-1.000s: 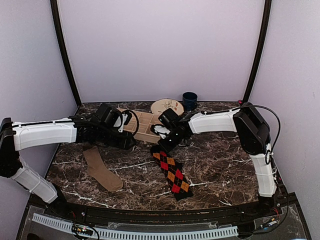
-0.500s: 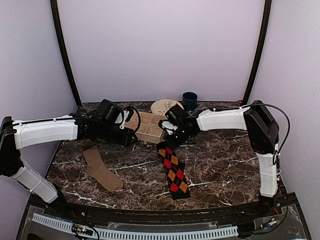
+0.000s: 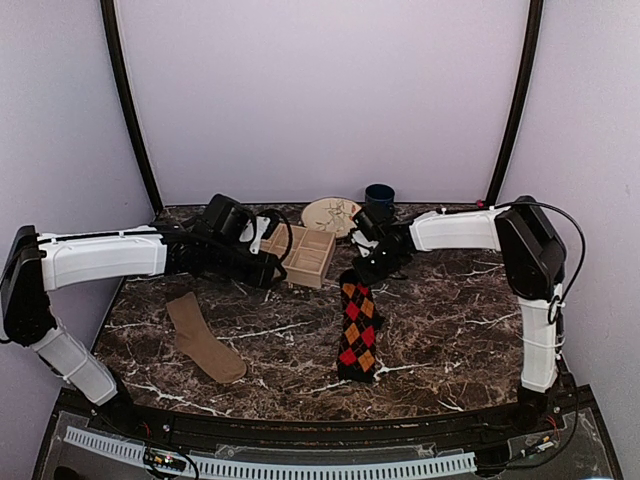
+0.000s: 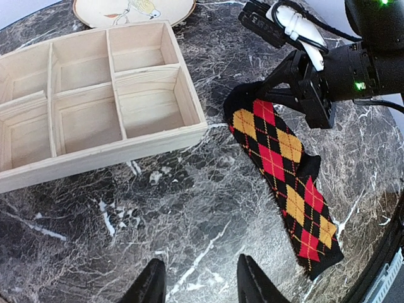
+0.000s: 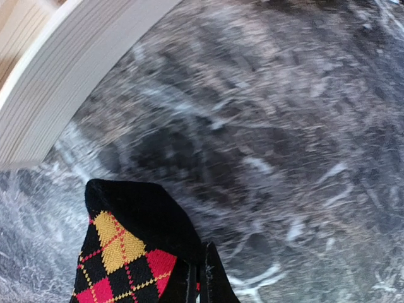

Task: Roll the socks
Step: Move the sock to the center of the board, then roll the sock at the center of the board.

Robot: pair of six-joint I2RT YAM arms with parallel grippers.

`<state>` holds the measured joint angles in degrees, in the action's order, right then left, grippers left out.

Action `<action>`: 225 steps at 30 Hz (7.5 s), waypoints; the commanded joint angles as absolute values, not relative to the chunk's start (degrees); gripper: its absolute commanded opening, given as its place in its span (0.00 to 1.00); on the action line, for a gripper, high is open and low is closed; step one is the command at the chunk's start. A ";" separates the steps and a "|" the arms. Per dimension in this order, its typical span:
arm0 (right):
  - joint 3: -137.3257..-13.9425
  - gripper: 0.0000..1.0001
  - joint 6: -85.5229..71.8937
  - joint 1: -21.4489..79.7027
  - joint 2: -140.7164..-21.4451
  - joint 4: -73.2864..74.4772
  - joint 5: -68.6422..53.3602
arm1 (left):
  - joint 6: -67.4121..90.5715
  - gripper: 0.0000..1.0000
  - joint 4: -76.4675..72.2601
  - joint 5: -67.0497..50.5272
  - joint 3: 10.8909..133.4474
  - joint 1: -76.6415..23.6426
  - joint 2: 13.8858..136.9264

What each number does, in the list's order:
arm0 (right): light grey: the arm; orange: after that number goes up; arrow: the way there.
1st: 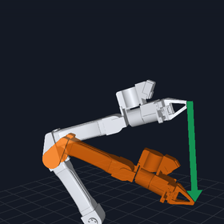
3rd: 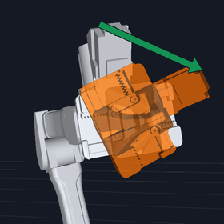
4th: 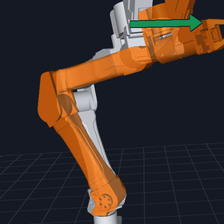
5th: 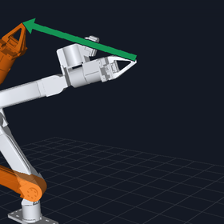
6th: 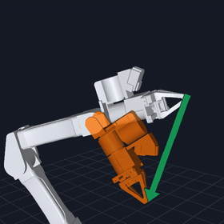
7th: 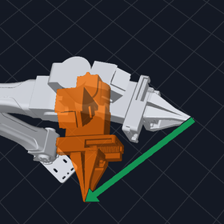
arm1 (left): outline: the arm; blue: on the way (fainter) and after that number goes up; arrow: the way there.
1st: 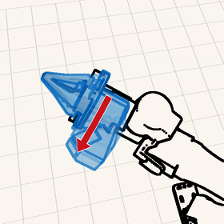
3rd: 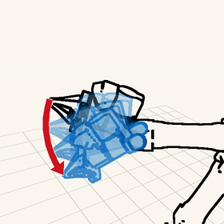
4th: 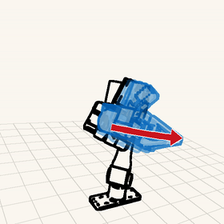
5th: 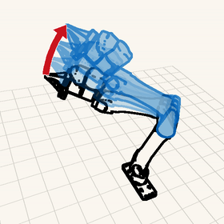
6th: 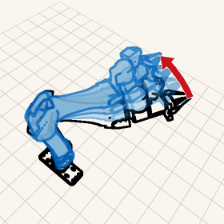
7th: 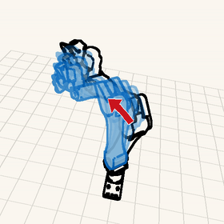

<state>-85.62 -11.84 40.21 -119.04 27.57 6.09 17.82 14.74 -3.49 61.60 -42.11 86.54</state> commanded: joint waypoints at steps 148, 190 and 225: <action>-55.26 0.10 -7.33 60.82 -103.24 22.27 2.12 | 29.60 0.75 14.30 19.63 55.52 -54.40 80.53; -68.41 0.00 -8.62 45.92 -109.28 30.42 -40.44 | 14.99 0.78 -1.02 -5.38 54.10 -57.97 93.06; -72.84 0.00 -8.57 40.48 -116.84 32.50 -50.44 | 9.72 0.78 4.56 -0.36 59.39 -59.85 102.20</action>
